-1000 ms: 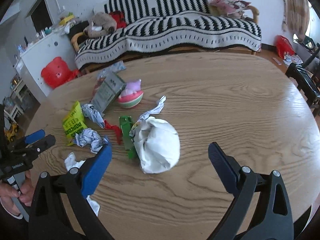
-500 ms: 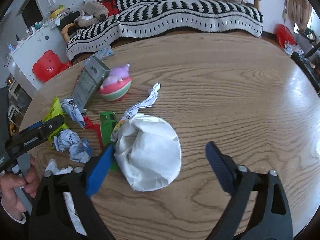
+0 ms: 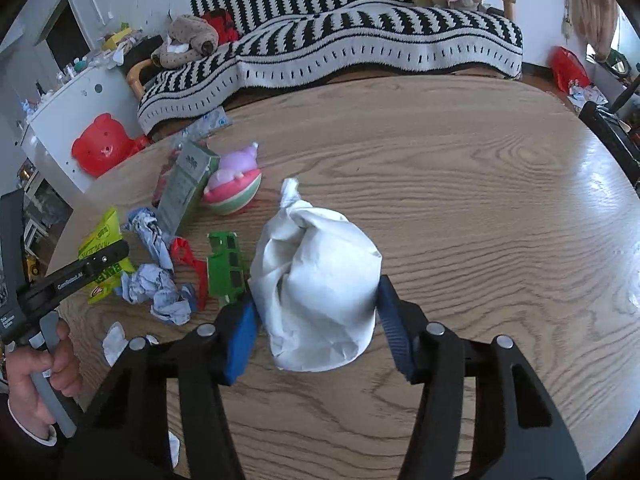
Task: Collect trash
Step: 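Carry both items to the black bin and open both tools to drop them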
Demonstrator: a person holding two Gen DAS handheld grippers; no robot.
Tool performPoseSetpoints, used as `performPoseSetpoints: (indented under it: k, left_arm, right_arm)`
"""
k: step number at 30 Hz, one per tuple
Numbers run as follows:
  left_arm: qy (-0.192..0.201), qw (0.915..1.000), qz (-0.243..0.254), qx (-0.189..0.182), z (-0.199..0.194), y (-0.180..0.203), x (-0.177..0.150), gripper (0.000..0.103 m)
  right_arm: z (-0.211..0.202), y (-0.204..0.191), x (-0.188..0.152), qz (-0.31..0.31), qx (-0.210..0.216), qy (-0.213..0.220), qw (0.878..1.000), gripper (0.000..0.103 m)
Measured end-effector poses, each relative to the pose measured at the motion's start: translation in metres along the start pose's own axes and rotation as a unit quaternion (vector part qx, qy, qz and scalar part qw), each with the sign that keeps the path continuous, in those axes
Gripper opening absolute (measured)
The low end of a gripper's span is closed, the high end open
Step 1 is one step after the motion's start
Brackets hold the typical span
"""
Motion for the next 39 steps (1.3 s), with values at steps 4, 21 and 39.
performPoseSetpoints:
  k: [4, 21, 39]
  left_arm:
    - [0.014, 0.9999, -0.004, 0.003, -0.016, -0.006, 0.002, 0.054]
    - [0.075, 0.9922, 0.071, -0.069, -0.064, 0.106, 0.023, 0.054]
    - [0.074, 0.909, 0.297, -0.282, -0.093, 0.434, -0.046, 0.054]
  right_arm:
    - [-0.009, 0.003, 0.003, 0.004, 0.001, 0.013, 1.0, 0.055]
    - [-0.1, 0.105, 0.005, 0.068, -0.032, 0.076, 0.994, 0.055]
    - [-0.236, 0.352, -0.066, 0.23, -0.134, 0.143, 0.953, 0.055]
Point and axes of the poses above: each gripper's, at about its wrist camera, not at the fingertips, and z roughly the way its jaws point, y to its right, x to its top, the point moved 4 cm from there along z, roughly the way its jaws point, and after that the axes turned 14 degrees about z, right-handed, at the moved point
